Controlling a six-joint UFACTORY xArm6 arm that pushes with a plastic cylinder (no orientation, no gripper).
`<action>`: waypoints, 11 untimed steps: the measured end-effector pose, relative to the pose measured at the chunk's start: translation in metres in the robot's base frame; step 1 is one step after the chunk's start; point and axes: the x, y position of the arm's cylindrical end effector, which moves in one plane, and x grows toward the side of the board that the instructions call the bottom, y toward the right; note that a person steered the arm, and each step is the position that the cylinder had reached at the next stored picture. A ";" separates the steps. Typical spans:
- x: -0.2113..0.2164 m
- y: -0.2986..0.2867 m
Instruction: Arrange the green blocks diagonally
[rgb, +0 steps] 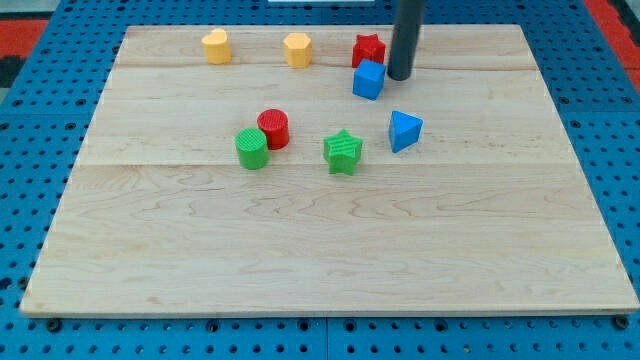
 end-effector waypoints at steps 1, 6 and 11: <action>0.013 -0.056; 0.051 -0.077; 0.202 -0.162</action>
